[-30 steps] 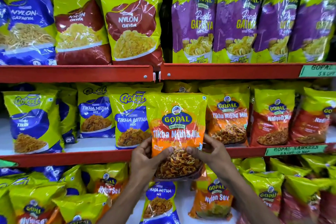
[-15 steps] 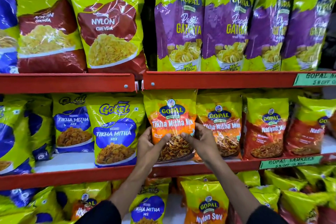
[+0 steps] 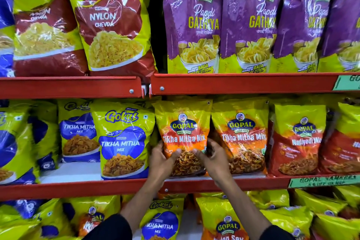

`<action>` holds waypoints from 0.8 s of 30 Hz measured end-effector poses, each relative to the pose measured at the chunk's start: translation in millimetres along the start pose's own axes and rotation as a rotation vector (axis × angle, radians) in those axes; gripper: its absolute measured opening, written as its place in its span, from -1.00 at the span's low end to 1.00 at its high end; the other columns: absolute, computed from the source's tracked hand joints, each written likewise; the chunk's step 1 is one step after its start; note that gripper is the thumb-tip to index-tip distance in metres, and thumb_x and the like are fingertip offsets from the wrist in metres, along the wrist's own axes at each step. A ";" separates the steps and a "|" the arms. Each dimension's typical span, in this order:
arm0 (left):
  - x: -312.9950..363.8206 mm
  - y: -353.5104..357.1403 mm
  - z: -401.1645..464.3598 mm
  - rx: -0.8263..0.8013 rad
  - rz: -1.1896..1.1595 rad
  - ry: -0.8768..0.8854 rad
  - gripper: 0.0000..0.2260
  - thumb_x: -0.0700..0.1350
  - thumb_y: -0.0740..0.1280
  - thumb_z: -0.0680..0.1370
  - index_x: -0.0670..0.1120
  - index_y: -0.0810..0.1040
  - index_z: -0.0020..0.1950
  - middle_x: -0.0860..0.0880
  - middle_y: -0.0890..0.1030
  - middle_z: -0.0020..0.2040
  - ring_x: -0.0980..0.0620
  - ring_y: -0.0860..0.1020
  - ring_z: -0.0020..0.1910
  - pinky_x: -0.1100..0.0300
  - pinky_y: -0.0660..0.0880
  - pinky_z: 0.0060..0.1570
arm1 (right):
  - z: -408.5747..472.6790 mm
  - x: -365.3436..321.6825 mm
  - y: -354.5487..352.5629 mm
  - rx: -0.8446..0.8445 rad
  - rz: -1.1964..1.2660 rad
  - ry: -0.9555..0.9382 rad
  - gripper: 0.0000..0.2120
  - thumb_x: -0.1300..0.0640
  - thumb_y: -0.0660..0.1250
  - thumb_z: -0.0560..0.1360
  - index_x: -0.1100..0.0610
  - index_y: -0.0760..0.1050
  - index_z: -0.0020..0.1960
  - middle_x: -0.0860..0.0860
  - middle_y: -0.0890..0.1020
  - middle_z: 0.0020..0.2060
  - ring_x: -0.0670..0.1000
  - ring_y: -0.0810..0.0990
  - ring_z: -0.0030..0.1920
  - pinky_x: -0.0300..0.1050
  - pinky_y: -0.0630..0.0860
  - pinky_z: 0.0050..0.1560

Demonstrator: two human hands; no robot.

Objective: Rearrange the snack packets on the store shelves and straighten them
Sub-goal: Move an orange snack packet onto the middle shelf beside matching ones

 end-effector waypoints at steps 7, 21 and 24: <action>-1.0 -0.8 -7.5 -0.008 0.051 0.019 -0.55 -0.04 0.52 0.45 -0.05 0.49 0.29 -0.07 0.70 0.13 0.01 0.68 0.10 -0.11 0.62 0.16 | -11.4 -1.2 -1.1 -0.015 -0.111 -0.057 -0.35 -0.12 0.46 0.46 0.10 0.39 0.45 0.00 0.63 0.27 -0.01 0.60 0.27 0.03 0.57 0.27; 16.5 -5.2 -11.4 -0.034 -0.062 -0.029 -0.69 -0.07 0.44 0.53 0.02 0.39 0.18 0.14 0.63 0.08 0.33 0.54 -0.05 0.13 0.51 0.06 | -13.5 3.6 -3.9 -0.032 0.009 -0.066 -0.24 -0.37 0.38 0.39 -0.03 0.35 0.47 -0.12 0.59 0.32 -0.12 0.56 0.32 0.05 0.53 0.34; 25.0 -1.8 -9.1 0.001 -0.098 -0.012 -0.60 -0.07 0.37 0.58 -0.10 0.39 0.39 0.12 0.48 0.19 0.19 0.49 0.10 0.21 0.41 0.10 | -10.6 -8.4 -4.1 -0.038 -0.013 -0.056 -0.33 -0.22 0.40 0.47 0.02 0.35 0.48 -0.16 0.56 0.31 -0.11 0.52 0.33 -0.01 0.48 0.35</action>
Point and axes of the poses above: each hand's wrist, its own z-axis towards the middle knuckle, its own y-axis out of the palm, x = y × z, the point moved 1 cm from there along z, towards the middle knuckle
